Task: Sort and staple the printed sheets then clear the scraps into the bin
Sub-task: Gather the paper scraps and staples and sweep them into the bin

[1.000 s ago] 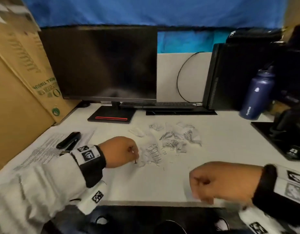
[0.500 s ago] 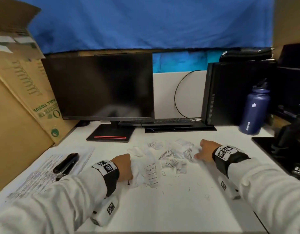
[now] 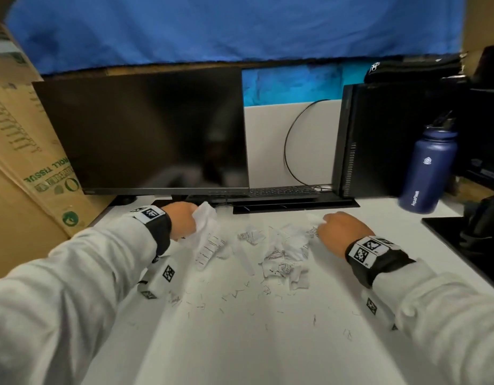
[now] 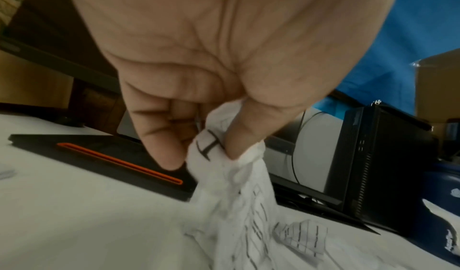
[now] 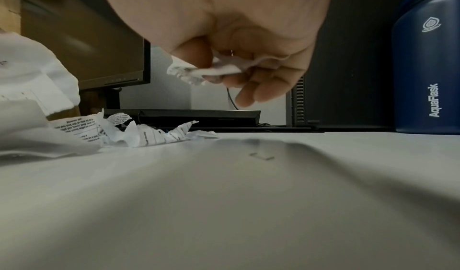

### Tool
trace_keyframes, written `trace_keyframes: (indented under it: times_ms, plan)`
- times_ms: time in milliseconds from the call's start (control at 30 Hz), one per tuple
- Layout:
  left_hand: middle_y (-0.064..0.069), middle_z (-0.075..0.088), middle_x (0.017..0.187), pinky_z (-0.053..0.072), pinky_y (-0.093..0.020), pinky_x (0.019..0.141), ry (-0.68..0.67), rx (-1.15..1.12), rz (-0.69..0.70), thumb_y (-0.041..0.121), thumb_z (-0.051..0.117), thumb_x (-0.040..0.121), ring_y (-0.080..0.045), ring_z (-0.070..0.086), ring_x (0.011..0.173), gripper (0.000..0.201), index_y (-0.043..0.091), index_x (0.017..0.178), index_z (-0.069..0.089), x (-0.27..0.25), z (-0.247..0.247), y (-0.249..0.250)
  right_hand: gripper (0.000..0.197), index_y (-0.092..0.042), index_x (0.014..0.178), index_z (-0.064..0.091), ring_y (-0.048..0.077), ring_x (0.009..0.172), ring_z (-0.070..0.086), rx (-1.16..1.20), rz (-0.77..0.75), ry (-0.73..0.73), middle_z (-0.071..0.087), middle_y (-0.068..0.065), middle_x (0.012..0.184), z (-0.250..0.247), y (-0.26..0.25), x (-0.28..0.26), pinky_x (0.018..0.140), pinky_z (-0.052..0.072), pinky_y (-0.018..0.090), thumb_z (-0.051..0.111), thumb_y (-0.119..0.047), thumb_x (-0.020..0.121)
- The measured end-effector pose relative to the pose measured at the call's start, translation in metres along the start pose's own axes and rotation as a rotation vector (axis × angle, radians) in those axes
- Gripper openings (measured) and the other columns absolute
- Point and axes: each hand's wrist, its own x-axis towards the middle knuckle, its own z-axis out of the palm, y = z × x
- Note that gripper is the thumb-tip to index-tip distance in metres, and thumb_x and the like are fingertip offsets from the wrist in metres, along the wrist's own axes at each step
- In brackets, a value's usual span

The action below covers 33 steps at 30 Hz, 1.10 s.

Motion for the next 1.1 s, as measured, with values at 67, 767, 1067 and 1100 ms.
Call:
trace_keyframes:
  times_ms: [67, 767, 1067, 1100]
  plan:
    - [-0.013, 0.07, 0.114, 0.056, -0.038, 0.092, -0.054, 0.061, 0.01, 0.014, 0.05, 0.096, -0.03, 0.066, 0.106, 0.028, 0.012, 0.119, 0.065, 0.009, 0.011, 0.01, 0.034, -0.011, 0.121, 0.062, 0.029, 0.125, 0.044, 0.057, -0.041, -0.007, 0.053, 0.009, 0.131, 0.003, -0.005, 0.001, 0.102, 0.045, 0.039, 0.037, -0.015, 0.098]
    - [0.001, 0.063, 0.113, 0.052, -0.03, 0.085, -0.037, 0.193, 0.153, 0.025, 0.074, 0.083, -0.019, 0.062, 0.101, 0.041, 0.024, 0.119, 0.054, 0.03, 0.054, 0.016, 0.057, -0.034, 0.137, 0.05, 0.018, 0.104, 0.06, 0.188, -0.173, -0.172, 0.06, -0.004, 0.112, 0.022, -0.012, 0.006, 0.09, 0.049, 0.025, 0.057, -0.011, 0.085]
    - [-0.008, 0.073, 0.096, 0.064, -0.037, 0.077, 0.04, -0.102, 0.084, 0.021, 0.068, 0.091, -0.023, 0.073, 0.085, 0.011, 0.019, 0.102, 0.069, 0.006, -0.003, -0.015, 0.014, -0.026, 0.099, 0.067, 0.016, 0.09, 0.056, 0.182, -0.162, -0.087, 0.054, -0.006, 0.1, 0.015, -0.011, 0.002, 0.07, 0.043, 0.022, 0.064, -0.022, 0.086]
    - [-0.009, 0.074, 0.096, 0.064, -0.038, 0.077, 0.06, -0.111, 0.085, 0.021, 0.067, 0.091, -0.024, 0.074, 0.085, 0.012, 0.018, 0.102, 0.068, 0.001, -0.008, -0.017, 0.012, -0.023, 0.096, 0.065, 0.016, 0.087, 0.056, 0.214, -0.153, -0.064, 0.058, -0.005, 0.097, 0.013, -0.01, 0.0, 0.065, 0.041, 0.02, 0.065, -0.021, 0.085]
